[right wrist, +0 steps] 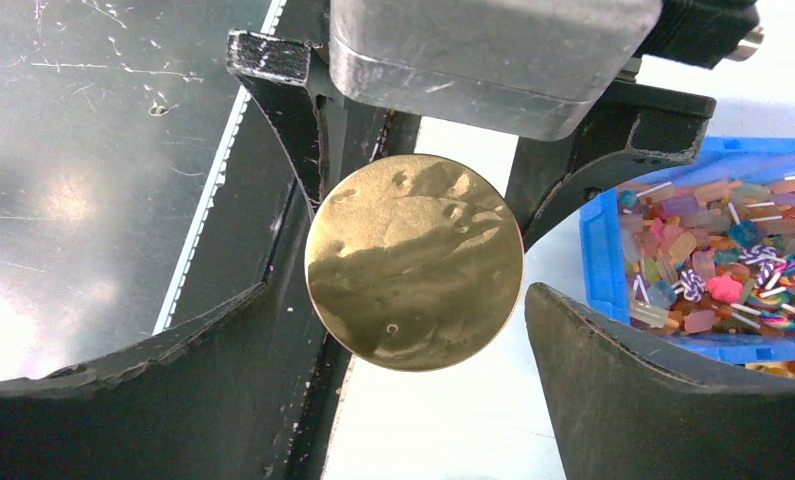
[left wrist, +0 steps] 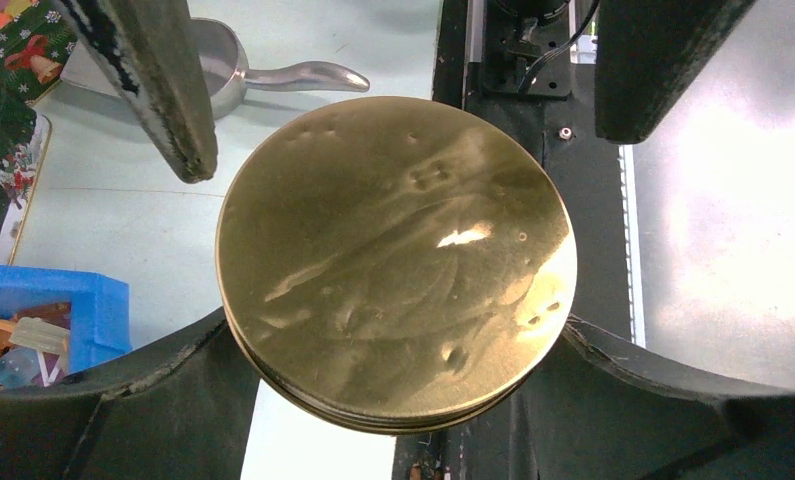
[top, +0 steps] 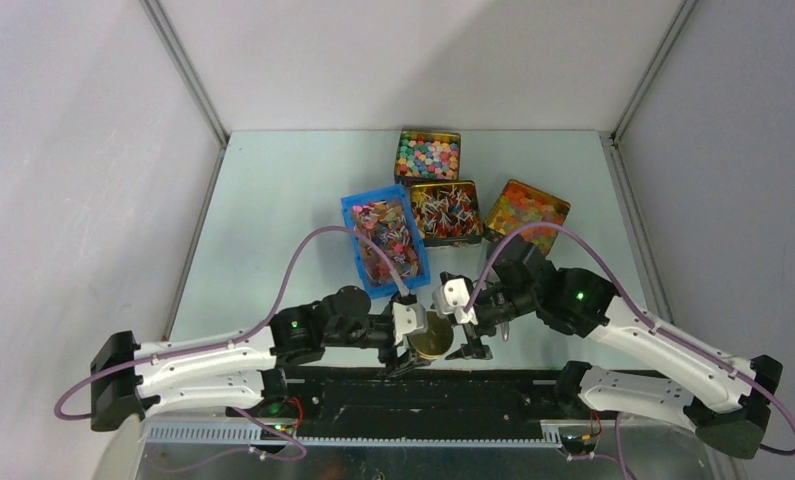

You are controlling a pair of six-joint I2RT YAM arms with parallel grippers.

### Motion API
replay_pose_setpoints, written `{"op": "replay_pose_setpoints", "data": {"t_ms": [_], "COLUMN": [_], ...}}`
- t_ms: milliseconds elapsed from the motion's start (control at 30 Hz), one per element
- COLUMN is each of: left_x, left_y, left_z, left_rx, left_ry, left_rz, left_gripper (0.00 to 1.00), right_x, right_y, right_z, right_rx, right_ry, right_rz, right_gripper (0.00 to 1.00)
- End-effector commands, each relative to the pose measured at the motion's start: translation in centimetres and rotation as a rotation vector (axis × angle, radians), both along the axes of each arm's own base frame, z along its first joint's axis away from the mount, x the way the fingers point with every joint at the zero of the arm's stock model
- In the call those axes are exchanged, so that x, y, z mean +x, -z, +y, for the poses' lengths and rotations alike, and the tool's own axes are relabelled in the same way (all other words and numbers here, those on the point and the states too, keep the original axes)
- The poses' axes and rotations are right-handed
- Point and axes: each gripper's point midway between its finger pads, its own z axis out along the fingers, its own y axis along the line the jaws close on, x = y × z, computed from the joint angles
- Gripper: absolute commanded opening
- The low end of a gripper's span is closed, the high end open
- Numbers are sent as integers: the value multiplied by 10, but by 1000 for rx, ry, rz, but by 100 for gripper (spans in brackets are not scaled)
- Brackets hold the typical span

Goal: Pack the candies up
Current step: Screw the bottle lid onto the packing bottle.

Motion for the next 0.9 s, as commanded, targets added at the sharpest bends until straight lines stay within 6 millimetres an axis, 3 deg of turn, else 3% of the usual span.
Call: {"op": "replay_pose_setpoints", "data": {"t_ms": [0,500,867], "left_x": [2,1,3], "left_y": [-45,-57,-69], "left_z": [-8,-9,-8], "left_rx": [-98,-107,-144], "left_ry": [14,21,7], "left_rz": [-70,-89,-108], "left_gripper": [63,62,60], "right_x": [0,4,-3], "right_y": [-17,-10,-1], "right_z": [8,14,17], "right_rx": [56,43,16], "right_ry": [-40,-48,-83], "right_rz": [-42,-42,19], "right_gripper": [96,93,82]}}
